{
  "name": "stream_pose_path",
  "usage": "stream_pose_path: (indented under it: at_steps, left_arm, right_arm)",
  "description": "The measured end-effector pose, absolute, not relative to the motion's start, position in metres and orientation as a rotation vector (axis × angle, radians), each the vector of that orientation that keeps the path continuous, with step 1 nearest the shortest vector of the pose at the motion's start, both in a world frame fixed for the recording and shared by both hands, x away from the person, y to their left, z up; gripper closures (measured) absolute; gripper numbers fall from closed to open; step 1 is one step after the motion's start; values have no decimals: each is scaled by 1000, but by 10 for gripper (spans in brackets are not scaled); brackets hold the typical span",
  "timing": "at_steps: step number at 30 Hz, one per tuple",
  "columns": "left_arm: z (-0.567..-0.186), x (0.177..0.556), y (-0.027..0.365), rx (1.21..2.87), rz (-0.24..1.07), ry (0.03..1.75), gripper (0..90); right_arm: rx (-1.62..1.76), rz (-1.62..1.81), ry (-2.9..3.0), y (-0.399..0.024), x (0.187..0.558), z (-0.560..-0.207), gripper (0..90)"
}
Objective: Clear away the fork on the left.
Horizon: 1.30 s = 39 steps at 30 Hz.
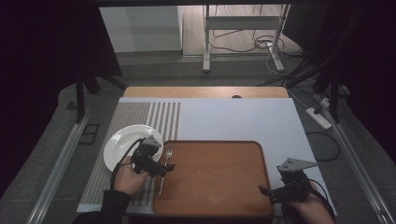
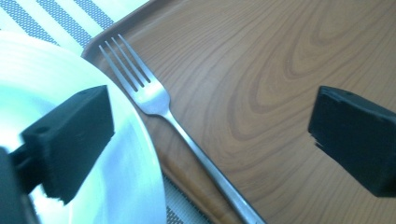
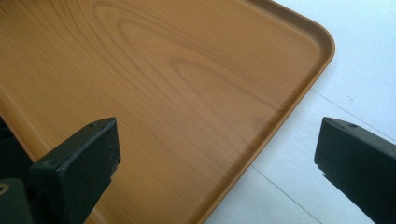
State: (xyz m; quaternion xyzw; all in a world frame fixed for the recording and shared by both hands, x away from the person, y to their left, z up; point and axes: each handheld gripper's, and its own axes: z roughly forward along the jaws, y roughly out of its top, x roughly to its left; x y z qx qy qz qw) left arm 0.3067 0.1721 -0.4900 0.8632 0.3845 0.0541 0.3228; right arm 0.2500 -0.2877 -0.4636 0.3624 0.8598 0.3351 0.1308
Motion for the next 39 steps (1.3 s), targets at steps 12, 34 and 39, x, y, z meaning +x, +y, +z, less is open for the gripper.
stream_pose_path:
  at_steps: [12, 34, 39]
  left_arm:
    - [-488, 300, 187, 2239, 154, 1022, 0]
    - [-481, 266, 242, 2135, 203, 1124, 0]
    - [-482, 257, 252, 2109, 195, 1153, 0]
  right_arm:
    - [1059, 975, 2496, -288, 250, -464, 10]
    - [1065, 975, 2494, -288, 250, -463, 10]
    - [1065, 976, 2493, -288, 250, -463, 10]
